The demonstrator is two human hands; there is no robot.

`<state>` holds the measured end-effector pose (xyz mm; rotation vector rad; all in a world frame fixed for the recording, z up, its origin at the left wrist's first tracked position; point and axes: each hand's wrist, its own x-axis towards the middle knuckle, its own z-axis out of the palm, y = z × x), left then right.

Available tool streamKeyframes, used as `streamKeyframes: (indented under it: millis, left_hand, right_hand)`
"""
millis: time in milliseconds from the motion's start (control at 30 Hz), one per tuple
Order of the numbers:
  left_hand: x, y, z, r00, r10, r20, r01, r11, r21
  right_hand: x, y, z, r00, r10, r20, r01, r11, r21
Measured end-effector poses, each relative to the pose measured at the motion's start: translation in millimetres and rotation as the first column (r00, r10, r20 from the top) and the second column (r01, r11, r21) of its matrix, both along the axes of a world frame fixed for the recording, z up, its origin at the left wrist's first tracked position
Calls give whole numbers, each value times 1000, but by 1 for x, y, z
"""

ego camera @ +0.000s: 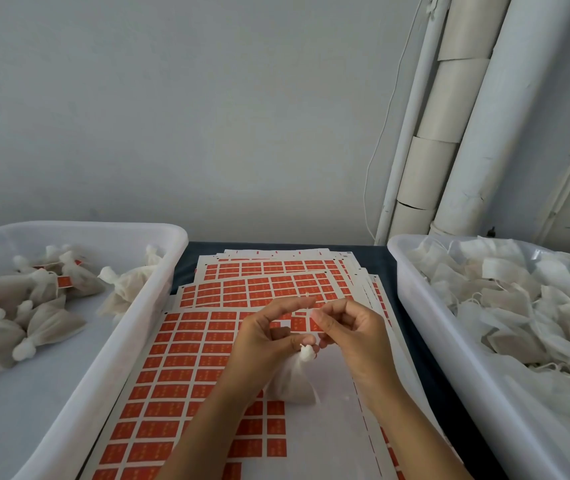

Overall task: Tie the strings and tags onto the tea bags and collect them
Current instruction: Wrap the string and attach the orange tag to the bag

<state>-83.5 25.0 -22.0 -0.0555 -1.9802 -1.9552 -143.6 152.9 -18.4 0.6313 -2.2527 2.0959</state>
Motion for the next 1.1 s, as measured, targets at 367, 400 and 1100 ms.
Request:
streamKeyframes:
  millis: [367, 400, 1100]
  left_hand:
    - [-1, 1, -2, 1000, -25, 4, 24, 999, 20]
    - [-1, 1, -2, 1000, -23, 4, 23, 1000, 20]
    - [0, 3, -1, 1000, -12, -8, 12, 1000, 19]
  right_hand:
    - [-2, 1, -2, 998, -43, -40, 43, 999, 3]
    - [-3, 1, -2, 998, -44, -45, 44, 999, 4]
    - [-2, 1, -1, 997, -49, -55, 50, 999, 5]
